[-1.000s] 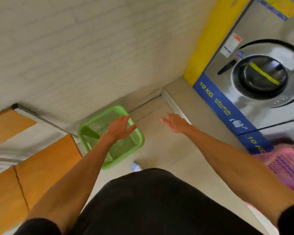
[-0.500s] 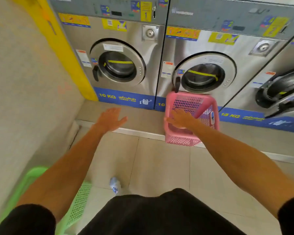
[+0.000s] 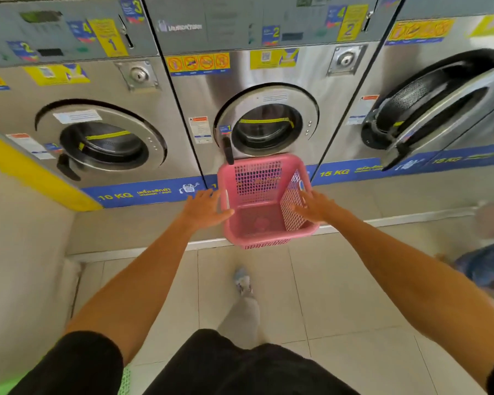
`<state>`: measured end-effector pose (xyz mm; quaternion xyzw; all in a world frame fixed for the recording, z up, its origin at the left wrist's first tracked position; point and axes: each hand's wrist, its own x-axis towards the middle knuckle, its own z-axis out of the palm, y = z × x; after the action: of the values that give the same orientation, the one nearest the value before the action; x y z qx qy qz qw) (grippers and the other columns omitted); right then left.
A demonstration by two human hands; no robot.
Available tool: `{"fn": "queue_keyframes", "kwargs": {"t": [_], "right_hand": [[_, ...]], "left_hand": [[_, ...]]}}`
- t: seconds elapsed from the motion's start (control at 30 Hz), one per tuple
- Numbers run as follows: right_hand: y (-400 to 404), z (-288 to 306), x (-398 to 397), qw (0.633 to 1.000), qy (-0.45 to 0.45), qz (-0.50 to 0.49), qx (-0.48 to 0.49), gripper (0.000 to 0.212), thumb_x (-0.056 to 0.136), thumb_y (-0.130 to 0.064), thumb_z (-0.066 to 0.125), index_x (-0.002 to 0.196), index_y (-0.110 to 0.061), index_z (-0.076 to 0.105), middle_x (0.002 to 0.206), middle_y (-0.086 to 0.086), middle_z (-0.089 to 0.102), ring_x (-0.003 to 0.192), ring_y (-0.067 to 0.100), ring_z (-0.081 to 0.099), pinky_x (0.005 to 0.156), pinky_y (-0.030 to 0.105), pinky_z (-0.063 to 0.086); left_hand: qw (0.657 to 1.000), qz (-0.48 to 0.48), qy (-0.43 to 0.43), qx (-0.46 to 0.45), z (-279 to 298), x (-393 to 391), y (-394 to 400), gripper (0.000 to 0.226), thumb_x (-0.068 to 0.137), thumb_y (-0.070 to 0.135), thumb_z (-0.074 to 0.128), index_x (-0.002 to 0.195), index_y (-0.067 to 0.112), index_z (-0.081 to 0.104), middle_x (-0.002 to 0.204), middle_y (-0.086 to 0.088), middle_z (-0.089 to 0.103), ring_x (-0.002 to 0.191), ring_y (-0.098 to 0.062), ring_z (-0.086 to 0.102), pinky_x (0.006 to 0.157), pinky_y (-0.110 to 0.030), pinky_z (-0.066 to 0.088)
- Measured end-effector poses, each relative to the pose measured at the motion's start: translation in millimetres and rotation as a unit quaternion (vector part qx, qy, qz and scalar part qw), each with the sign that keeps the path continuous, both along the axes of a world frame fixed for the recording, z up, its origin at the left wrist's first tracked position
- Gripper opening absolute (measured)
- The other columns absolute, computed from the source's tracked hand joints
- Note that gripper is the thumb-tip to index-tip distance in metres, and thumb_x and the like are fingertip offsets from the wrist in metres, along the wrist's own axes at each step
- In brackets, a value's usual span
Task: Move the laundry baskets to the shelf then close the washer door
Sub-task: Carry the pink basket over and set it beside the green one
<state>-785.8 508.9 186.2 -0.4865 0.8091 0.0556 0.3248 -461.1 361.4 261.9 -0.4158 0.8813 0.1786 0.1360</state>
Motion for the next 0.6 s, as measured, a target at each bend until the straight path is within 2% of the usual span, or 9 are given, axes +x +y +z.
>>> {"fn": "queue_keyframes", "kwargs": {"t": [0.1, 0.23, 0.33, 0.43, 0.6], "right_hand": [[-18, 28, 2, 1.0, -0.004, 0.001, 0.001, 0.094, 0.081, -0.083, 0.026, 0.155, -0.031, 0.0, 0.165, 0.008, 0.007, 0.143, 0.042, 0.028, 0.109, 0.067, 0.028], [-54, 21, -20, 0.998, -0.015, -0.052, -0.018, 0.084, 0.087, -0.066, 0.042, 0.155, -0.026, 0.013, 0.152, 0.022, 0.035, 0.134, 0.044, 0.041, 0.106, 0.062, 0.037], [-73, -12, -44, 0.996, -0.028, -0.088, -0.006, 0.088, 0.079, -0.067, 0.039, 0.154, -0.03, 0.013, 0.144, 0.02, 0.046, 0.131, 0.041, 0.045, 0.105, 0.06, 0.038], [-83, -70, -74, 0.99, -0.034, -0.138, 0.016, 0.093, 0.072, -0.066, 0.038, 0.153, -0.029, 0.013, 0.139, 0.018, 0.049, 0.126, 0.041, 0.047, 0.102, 0.057, 0.041], [-97, -112, -100, 0.99, -0.033, -0.137, 0.023, 0.084, 0.085, -0.051, 0.053, 0.153, -0.021, 0.014, 0.134, 0.025, 0.05, 0.121, 0.045, 0.05, 0.101, 0.054, 0.043]], "left_hand": [[1.0, -0.006, -0.01, 0.015, -14, -22, -30, 0.084, 0.082, 0.074, 0.046, 0.143, 0.017, 0.039, 0.141, -0.013, 0.051, 0.13, -0.036, 0.047, 0.103, -0.054, 0.039], [0.999, -0.004, -0.022, 0.032, -40, -43, -73, 0.082, 0.077, 0.069, 0.053, 0.137, 0.015, 0.04, 0.13, -0.013, 0.054, 0.124, -0.038, 0.048, 0.1, -0.057, 0.041], [0.999, -0.007, -0.022, 0.026, -68, -54, -93, 0.089, 0.08, 0.061, 0.059, 0.15, 0.017, 0.026, 0.14, -0.011, 0.047, 0.128, -0.037, 0.045, 0.1, -0.056, 0.04], [0.999, 0.008, -0.033, 0.022, -100, -68, -105, 0.086, 0.084, 0.054, 0.06, 0.152, 0.017, 0.022, 0.139, -0.01, 0.045, 0.124, -0.035, 0.047, 0.096, -0.053, 0.041], [0.997, 0.059, -0.023, 0.047, -170, -97, -114, 0.083, 0.087, 0.048, 0.063, 0.151, 0.013, 0.022, 0.141, -0.014, 0.043, 0.127, -0.035, 0.046, 0.1, -0.052, 0.045]]}}
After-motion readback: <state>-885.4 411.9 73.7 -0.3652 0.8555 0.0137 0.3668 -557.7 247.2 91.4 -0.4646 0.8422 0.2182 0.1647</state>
